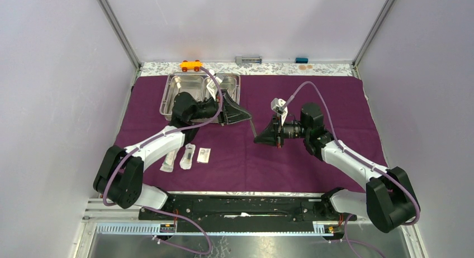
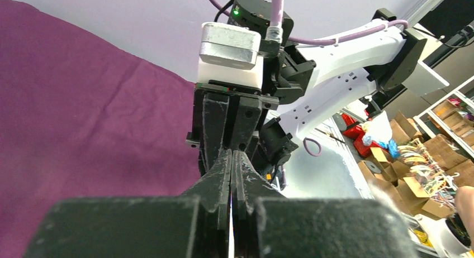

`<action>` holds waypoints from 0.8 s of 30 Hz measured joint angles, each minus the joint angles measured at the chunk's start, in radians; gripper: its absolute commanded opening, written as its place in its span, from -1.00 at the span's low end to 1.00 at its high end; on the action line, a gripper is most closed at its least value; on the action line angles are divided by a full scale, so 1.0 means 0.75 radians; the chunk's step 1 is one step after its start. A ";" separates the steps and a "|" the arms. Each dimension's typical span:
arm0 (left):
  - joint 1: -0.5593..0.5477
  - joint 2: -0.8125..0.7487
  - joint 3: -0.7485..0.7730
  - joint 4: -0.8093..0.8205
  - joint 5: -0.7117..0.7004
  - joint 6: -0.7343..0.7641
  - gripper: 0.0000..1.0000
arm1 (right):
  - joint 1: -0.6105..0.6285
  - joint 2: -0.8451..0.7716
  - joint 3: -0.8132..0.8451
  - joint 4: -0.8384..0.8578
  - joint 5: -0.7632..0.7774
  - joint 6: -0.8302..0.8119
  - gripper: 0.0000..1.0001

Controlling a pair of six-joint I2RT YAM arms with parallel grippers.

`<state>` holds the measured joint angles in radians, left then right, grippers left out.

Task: Open and lay out the surgical kit
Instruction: Place the medical item in the surgical kit.

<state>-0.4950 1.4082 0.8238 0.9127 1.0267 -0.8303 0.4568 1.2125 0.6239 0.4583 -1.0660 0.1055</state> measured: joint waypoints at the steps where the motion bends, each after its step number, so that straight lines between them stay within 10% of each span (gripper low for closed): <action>1: 0.000 0.000 0.000 -0.007 -0.004 0.010 -1.00 | 0.001 -0.003 0.001 -0.002 0.002 0.002 -1.00; 5: 0.001 0.000 0.001 -0.059 -0.027 0.074 -0.88 | 0.001 -0.012 0.001 -0.035 0.032 0.001 -1.00; 16: -0.004 0.067 0.195 -0.627 -0.336 0.372 0.62 | 0.002 -0.015 0.092 -0.223 0.467 -0.092 -1.00; 24: -0.066 0.185 0.286 -0.837 -0.552 0.388 0.72 | 0.005 -0.014 0.103 -0.300 0.728 -0.113 -1.00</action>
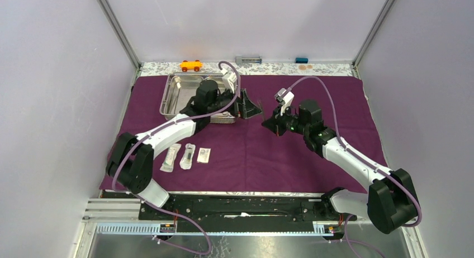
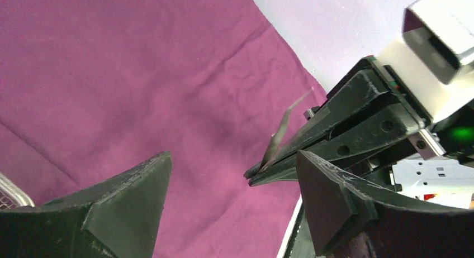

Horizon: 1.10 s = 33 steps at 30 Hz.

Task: Open and lay out the surgical kit
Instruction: Place the medical item in the surgical kit.

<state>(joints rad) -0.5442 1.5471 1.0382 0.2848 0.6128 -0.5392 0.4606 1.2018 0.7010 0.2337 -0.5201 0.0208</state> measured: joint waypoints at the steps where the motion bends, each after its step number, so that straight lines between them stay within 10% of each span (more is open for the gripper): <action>1: -0.011 0.017 0.010 -0.019 -0.017 -0.001 0.72 | 0.002 0.000 0.002 -0.009 0.019 -0.001 -1.00; 16: -0.083 0.156 0.378 -0.334 -0.269 0.025 0.44 | 0.048 0.053 0.020 -0.067 0.255 -0.007 -1.00; 29: -0.114 0.271 0.436 -0.447 -0.232 0.017 -0.55 | 0.056 0.070 0.020 -0.095 0.312 -0.018 -0.99; 33: -0.115 0.271 0.439 -0.418 -0.154 0.032 -0.73 | 0.056 0.068 0.020 -0.088 0.305 -0.044 -0.67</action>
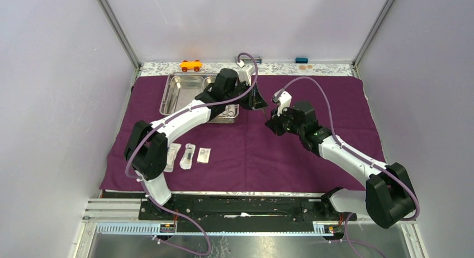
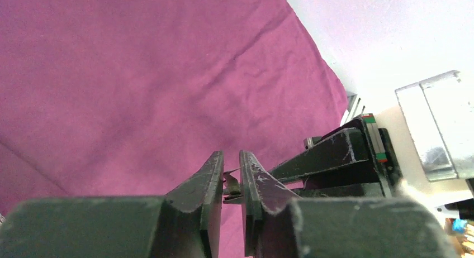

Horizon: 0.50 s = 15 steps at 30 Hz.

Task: Open and lay out the surgical kit
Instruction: Place the medical item in the surgical kit.

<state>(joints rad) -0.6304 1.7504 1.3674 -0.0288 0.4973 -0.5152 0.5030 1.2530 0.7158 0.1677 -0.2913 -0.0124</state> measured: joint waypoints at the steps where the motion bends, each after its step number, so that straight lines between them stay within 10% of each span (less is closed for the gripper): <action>1: 0.001 0.000 0.000 0.007 0.021 0.017 -0.76 | 0.000 -0.004 -0.001 0.001 -0.004 -0.008 -0.57; 8: 0.022 -0.005 -0.019 0.067 0.214 0.125 -0.91 | -0.002 -0.119 -0.039 0.035 -0.159 -0.118 0.08; 15: 0.024 -0.099 -0.144 0.108 0.406 0.270 -0.95 | -0.047 -0.160 -0.058 0.052 -0.385 -0.170 0.29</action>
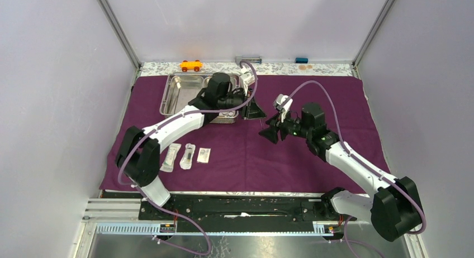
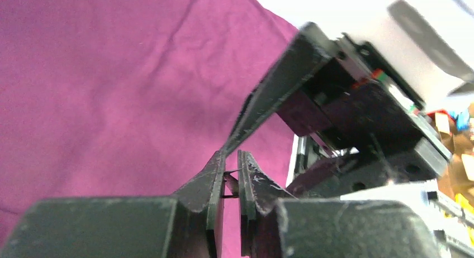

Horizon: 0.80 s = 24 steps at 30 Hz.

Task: Open and lay out the surgical kit
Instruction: Place the medical item in the surgical kit.

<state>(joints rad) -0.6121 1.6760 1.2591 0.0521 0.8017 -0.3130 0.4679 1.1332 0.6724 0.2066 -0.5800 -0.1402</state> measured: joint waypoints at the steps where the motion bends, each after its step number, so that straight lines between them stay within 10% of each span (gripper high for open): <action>1: 0.000 -0.023 -0.020 0.015 0.032 0.019 -0.95 | -0.007 0.000 -0.003 0.003 -0.042 -0.003 0.30; 9: 0.001 -0.171 -0.148 0.185 0.180 0.048 -0.96 | -0.020 0.000 -0.019 0.039 -0.262 0.004 0.15; 21: 0.002 -0.184 -0.224 0.351 0.254 -0.002 -0.97 | -0.031 0.010 -0.028 0.127 -0.402 0.101 -0.79; 24: 0.002 -0.184 -0.231 0.390 0.262 0.005 -0.67 | -0.042 0.014 -0.028 0.131 -0.395 0.156 -1.00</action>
<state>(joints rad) -0.6106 1.5379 1.0855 0.3443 0.9985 -0.3096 0.4366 1.1435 0.6514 0.3046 -0.8761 -0.0231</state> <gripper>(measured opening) 0.112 0.105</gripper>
